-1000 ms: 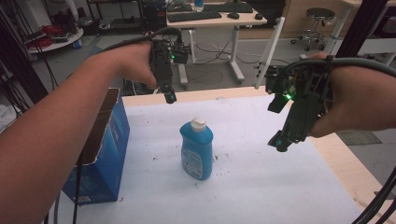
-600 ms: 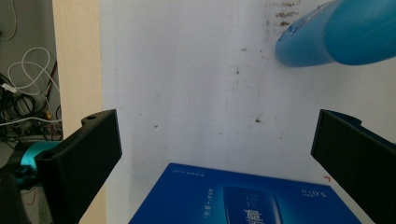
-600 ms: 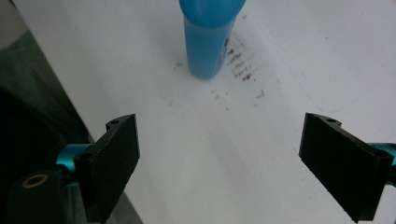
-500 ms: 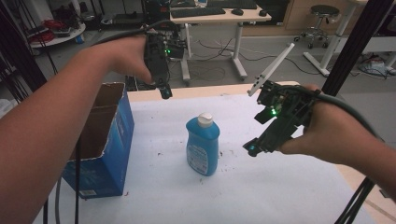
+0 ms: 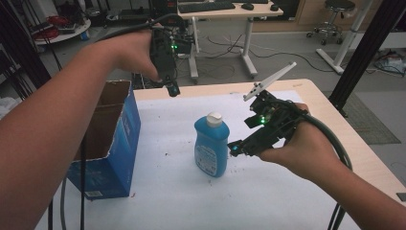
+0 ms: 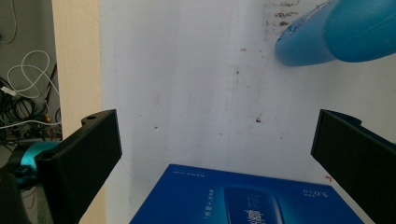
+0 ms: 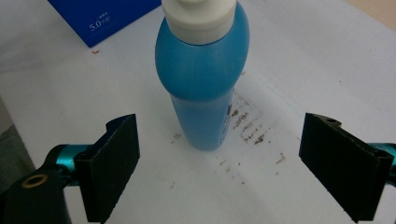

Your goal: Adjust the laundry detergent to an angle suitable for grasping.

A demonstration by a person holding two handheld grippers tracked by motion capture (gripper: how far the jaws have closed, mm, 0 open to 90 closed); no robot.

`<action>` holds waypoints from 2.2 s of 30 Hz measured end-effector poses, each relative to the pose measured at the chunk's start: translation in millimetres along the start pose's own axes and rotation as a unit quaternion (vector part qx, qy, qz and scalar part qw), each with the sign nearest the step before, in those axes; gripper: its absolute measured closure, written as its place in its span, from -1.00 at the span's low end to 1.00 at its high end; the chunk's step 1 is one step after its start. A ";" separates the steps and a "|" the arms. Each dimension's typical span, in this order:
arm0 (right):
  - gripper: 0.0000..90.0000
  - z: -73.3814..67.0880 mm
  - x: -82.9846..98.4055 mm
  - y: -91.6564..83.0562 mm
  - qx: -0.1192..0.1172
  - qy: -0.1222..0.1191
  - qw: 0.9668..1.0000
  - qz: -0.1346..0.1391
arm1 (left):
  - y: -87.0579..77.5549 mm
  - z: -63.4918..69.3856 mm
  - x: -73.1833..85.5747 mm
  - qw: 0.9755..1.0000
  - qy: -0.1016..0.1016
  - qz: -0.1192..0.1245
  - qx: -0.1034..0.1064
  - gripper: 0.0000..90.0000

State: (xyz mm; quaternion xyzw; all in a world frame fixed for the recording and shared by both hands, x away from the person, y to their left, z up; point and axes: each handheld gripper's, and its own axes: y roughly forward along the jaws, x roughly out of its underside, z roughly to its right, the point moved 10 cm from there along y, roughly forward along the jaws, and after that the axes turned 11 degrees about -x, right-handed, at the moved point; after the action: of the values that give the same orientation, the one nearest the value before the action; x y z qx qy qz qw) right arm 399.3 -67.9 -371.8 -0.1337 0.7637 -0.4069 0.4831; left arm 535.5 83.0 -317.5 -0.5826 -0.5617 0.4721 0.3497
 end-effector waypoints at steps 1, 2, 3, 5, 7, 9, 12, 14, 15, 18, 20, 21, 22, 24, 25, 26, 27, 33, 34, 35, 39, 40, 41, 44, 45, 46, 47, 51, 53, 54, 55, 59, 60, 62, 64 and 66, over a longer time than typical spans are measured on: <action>-0.75 0.0 0.0 0.0 0.000 0.000 1.000 0.000 | 0.0 0.0 0.0 1.000 0.000 0.000 0.000 -0.96; -0.75 0.1 -0.7 7.5 -0.002 0.006 1.000 0.003 | 0.3 0.6 -0.8 1.000 -0.001 0.000 0.002 -0.96; -0.75 0.1 -0.7 7.5 -0.002 0.006 1.000 0.003 | 0.3 0.6 -0.8 1.000 -0.001 0.000 0.002 -0.96; -0.75 -0.6 -2.6 14.7 -0.007 0.008 1.000 0.010 | -0.1 0.4 -1.6 1.000 0.000 0.001 0.001 -0.96; -0.75 -0.5 -4.9 20.4 -0.007 0.005 1.000 0.016 | -0.7 0.1 -1.8 1.000 0.000 0.002 -0.001 -0.96; -0.75 -0.2 -8.7 27.3 -0.013 0.006 1.000 0.025 | -0.8 -0.3 -1.1 1.000 -0.001 0.001 -0.001 -0.96; -0.75 -0.1 -11.1 31.2 -0.014 0.008 0.999 0.032 | -0.4 0.1 0.6 1.000 0.000 -0.002 0.000 -0.96; -0.75 0.1 -13.3 34.7 -0.014 0.007 0.999 0.036 | -1.0 0.5 0.7 1.000 -0.001 -0.001 0.000 -0.96; -0.75 0.4 -14.1 36.3 -0.012 0.007 0.999 0.038 | -1.5 0.4 0.7 1.000 -0.001 0.000 0.000 -0.96; -0.75 -0.1 -18.2 43.6 -0.014 0.008 0.999 0.046 | -1.9 -1.0 0.9 1.000 -0.003 0.002 -0.001 -0.96; -0.75 -0.6 -18.9 46.6 -0.010 0.004 0.999 0.046 | -1.8 -1.2 0.9 1.000 -0.004 0.002 -0.002 -0.96; -0.75 -0.6 -19.3 48.1 -0.008 0.001 0.999 0.046 | -1.7 -1.1 0.6 1.000 -0.004 0.003 -0.002 -0.96; -0.75 -0.6 -19.3 48.1 -0.008 0.001 0.999 0.046 | -1.6 -0.5 0.5 1.000 -0.003 0.003 -0.001 -0.96; -0.75 -0.2 -19.5 51.9 -0.004 -0.001 0.999 0.049 | -0.8 -1.0 0.4 1.000 -0.002 0.002 -0.001 -0.96; -0.75 -0.2 -19.5 51.9 -0.004 -0.001 0.999 0.049 | -0.8 -1.0 0.4 1.000 -0.002 0.002 -0.001 -0.96; -0.75 0.3 -19.8 53.1 -0.004 0.000 0.999 0.051 | -0.5 -1.2 0.2 1.000 -0.003 0.002 -0.001 -0.96; -0.75 1.0 -20.0 54.2 -0.002 0.001 0.999 0.052 | 0.0 -1.5 -0.2 1.000 -0.003 0.003 -0.001 -0.96; -0.74 5.8 -24.1 57.4 0.003 0.005 0.998 0.067 | 1.9 -1.2 -1.5 1.000 -0.002 0.001 0.000 -0.96; -0.74 5.8 -24.1 59.1 0.002 0.004 0.998 0.068 | 1.9 -1.5 -1.8 1.000 -0.002 0.002 0.000 -0.96; -0.74 5.8 -24.1 59.1 0.002 0.004 0.998 0.068 | 1.9 -1.5 -1.8 1.000 -0.002 0.002 0.000 -0.96; -0.74 5.9 -25.1 62.3 0.005 0.002 0.997 0.071 | 3.2 -2.3 -1.0 1.000 -0.004 0.001 0.000 -0.96; -0.73 5.8 -25.7 63.9 0.005 0.003 0.997 0.072 | 3.7 -2.4 -0.4 1.000 -0.004 -0.001 0.000 -0.96; -0.73 5.8 -25.7 63.9 0.005 0.003 0.997 0.072 | 3.7 -2.4 -0.4 1.000 -0.004 -0.001 0.000 -0.96; -0.65 6.7 -25.2 66.6 0.006 0.004 0.998 0.069 | 3.8 -2.5 0.2 1.000 -0.004 -0.002 0.001 -0.96; -0.64 7.0 -25.1 67.2 0.007 0.002 0.998 0.070 | 3.4 -2.7 0.2 1.000 -0.003 -0.001 0.001 -0.96; -0.64 7.5 -24.7 67.9 0.009 0.003 0.997 0.071 | 3.0 -2.7 0.1 1.000 -0.004 0.001 0.001 -0.96; -0.64 7.5 -24.7 67.9 0.009 0.003 0.997 0.071 | 3.0 -2.7 0.1 1.000 -0.004 0.001 0.001 -0.96; -0.64 8.7 -23.7 69.3 0.017 0.003 0.997 0.070 | 3.8 -3.0 1.5 1.000 -0.004 -0.002 0.000 -0.96; -0.59 9.0 -23.8 69.4 0.022 0.002 0.997 0.069 | 3.8 -3.5 1.5 1.000 -0.006 -0.002 -0.002 -0.96; -0.57 8.9 -23.8 69.3 0.022 0.002 0.997 0.070 | 3.7 -3.7 1.5 1.000 -0.005 -0.001 -0.004 -0.96; -0.56 9.2 -23.9 69.5 0.024 0.000 0.997 0.070 | 3.4 -4.1 1.8 1.000 -0.003 -0.003 -0.004 -0.96; -0.54 9.4 -23.7 70.6 0.028 0.002 0.997 0.072 | 3.7 -3.6 1.7 1.000 -0.001 -0.004 -0.005 -0.96; -0.45 9.6 -23.4 70.3 0.030 0.001 0.997 0.072 | 3.7 -3.6 1.7 1.000 -0.001 -0.004 -0.005 -0.96; -0.45 10.4 -23.0 70.0 0.033 0.001 0.997 0.073 | 3.3 -3.3 1.4 1.000 -0.001 -0.004 -0.005 -0.96; -0.45 10.5 -22.5 69.9 0.034 0.001 0.997 0.073 | 3.0 -3.2 1.2 1.000 -0.003 -0.003 -0.005 -0.96; -0.45 10.5 -22.4 69.9 0.034 0.001 0.997 0.074 | 3.1 -3.1 1.3 1.000 -0.003 -0.003 -0.005 -0.96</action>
State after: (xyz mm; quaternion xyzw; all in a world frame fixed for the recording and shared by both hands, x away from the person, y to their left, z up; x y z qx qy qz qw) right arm 432.5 -15.4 -412.3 -0.0601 0.7574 -0.3962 0.5156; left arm 539.3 84.3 -319.6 -0.5810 -0.5668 0.4698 0.3471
